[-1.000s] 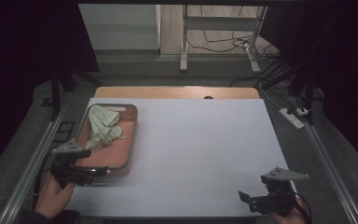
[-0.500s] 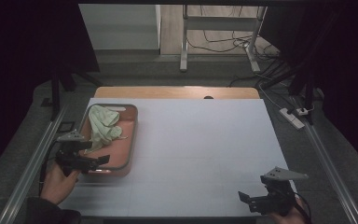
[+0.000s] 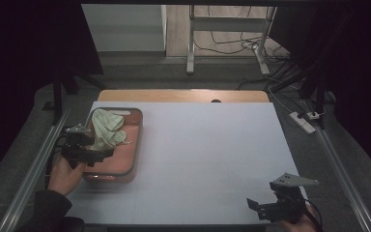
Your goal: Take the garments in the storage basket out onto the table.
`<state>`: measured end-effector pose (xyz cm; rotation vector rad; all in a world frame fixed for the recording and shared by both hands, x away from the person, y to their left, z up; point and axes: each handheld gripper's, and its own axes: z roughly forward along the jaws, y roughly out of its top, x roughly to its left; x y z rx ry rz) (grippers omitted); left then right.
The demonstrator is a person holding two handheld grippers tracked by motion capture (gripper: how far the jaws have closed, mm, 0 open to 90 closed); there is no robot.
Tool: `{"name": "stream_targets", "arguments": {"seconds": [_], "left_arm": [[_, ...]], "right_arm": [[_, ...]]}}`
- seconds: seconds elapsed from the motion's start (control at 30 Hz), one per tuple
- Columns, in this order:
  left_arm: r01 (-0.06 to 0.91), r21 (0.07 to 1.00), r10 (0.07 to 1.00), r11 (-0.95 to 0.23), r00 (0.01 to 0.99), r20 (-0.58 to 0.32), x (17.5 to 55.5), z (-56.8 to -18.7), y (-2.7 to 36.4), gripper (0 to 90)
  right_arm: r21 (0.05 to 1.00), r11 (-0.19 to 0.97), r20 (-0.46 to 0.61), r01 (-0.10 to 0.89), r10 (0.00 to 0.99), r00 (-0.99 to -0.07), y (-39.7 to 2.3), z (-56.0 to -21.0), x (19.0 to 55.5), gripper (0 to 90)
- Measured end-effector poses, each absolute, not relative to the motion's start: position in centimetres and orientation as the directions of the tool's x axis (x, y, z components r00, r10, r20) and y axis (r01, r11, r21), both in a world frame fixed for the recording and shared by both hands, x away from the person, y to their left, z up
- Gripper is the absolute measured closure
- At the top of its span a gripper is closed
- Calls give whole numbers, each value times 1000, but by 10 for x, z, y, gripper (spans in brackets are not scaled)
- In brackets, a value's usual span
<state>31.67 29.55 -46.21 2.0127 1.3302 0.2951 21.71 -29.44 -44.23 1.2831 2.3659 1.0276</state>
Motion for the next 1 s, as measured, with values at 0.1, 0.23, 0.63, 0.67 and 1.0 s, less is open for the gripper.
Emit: {"name": "stream_targets", "arguments": {"seconds": [0.1, 0.23, 0.63, 0.67, 1.0], "left_arm": [[732, 645, 884, -221, 429, -185, 326, -463, 296, 31], [748, 627, 890, -217, 415, -187, 339, -463, 294, 35], [797, 572, 913, -194, 359, -192, 376, -470, 294, 42], [800, 568, 912, -194, 360, -196, 379, -471, 293, 37], [842, 491, 926, -224, 342, -162, 407, -488, 284, 43]], "right_arm": [[690, 361, 101, 628, 810, -577, -294, -442, 217, 0], [689, 363, 100, 627, 810, -578, -294, -442, 217, 0], [689, 370, 97, 623, 805, -585, -294, -443, 218, 1], [688, 372, 96, 623, 805, -586, -294, -443, 218, 1], [684, 377, 97, 625, 802, -589, -293, -443, 217, 6]]}}
